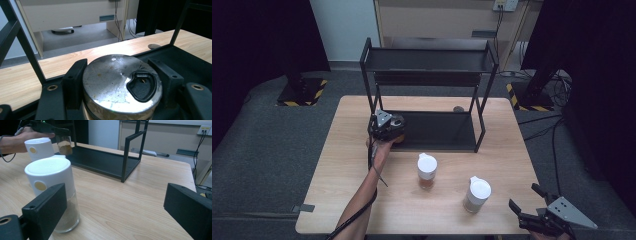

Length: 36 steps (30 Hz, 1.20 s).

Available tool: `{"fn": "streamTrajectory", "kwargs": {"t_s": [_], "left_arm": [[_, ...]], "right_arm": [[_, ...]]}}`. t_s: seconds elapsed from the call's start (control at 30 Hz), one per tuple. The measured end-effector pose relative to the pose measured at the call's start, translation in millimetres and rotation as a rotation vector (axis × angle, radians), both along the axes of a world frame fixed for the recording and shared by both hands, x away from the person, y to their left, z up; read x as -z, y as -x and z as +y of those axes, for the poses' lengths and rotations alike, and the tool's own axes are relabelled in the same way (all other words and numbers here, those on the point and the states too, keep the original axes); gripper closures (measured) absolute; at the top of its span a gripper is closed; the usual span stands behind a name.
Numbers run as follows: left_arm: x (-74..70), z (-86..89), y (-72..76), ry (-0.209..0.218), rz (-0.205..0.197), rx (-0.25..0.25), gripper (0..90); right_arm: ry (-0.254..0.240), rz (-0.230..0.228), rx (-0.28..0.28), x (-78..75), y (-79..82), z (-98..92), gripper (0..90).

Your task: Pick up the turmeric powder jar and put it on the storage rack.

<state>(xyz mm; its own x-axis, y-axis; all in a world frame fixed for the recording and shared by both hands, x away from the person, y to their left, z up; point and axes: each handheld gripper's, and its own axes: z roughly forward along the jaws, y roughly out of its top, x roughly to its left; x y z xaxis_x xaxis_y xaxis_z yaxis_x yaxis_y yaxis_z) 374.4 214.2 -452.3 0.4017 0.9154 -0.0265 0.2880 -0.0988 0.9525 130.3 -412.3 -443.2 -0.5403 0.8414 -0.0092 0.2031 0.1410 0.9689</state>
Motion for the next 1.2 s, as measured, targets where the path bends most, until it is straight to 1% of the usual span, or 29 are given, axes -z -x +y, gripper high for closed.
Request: {"fn": "streamTrajectory", "kwargs": {"t_s": [0.1,0.17,0.27,0.33,0.43,0.6,0.67,0.87,0.97,1.17,1.2], "left_arm": [[1.5,-0.5,0.0,0.006,-0.004,-0.004,34.3],[1.4,-1.2,-0.5,-0.001,-0.005,-0.001,34.3],[2.9,-2.6,-1.3,0.002,-0.005,-0.002,34.3],[3.7,-3.8,-1.4,-0.006,-0.003,-0.004,34.3],[5.4,-3.7,-1.4,0.001,0.003,-0.007,34.3],[7.1,-4.1,-0.7,-0.004,0.005,-0.008,34.3],[8.5,-3.3,-1.1,0.001,0.009,-0.008,34.3],[12.3,-1.3,-1.3,0.018,0.004,-0.009,34.2],[12.2,-0.9,-2.4,0.026,0.01,-0.01,34.2],[12.2,-0.3,-3.0,0.026,0.011,-0.006,34.0],[11.9,-0.2,-3.2,0.017,0.009,-0.001,33.9]], "right_arm": [[0.0,0.001,-0.001,0.0,-0.2,0.1,5.0],[0.001,-0.001,-0.001,0.0,0.1,-0.1,5.0],[-0.002,0.001,-0.001,0.1,-0.1,-0.4,5.0],[0.0,0.0,-0.002,0.1,0.0,-0.3,5.0],[0.0,-0.001,-0.003,0.0,0.1,-0.4,5.0],[-0.001,-0.001,-0.004,0.2,-0.1,-0.4,5.1],[0.0,0.0,-0.004,0.1,-0.1,-0.3,5.1],[-0.001,0.001,-0.006,0.1,-0.4,-0.4,5.2],[0.001,0.001,-0.007,0.0,-0.4,0.0,5.2],[-0.001,-0.001,-0.007,0.2,-0.3,-0.5,5.2],[-0.001,-0.001,-0.007,0.2,-0.2,-0.5,5.2]]}}
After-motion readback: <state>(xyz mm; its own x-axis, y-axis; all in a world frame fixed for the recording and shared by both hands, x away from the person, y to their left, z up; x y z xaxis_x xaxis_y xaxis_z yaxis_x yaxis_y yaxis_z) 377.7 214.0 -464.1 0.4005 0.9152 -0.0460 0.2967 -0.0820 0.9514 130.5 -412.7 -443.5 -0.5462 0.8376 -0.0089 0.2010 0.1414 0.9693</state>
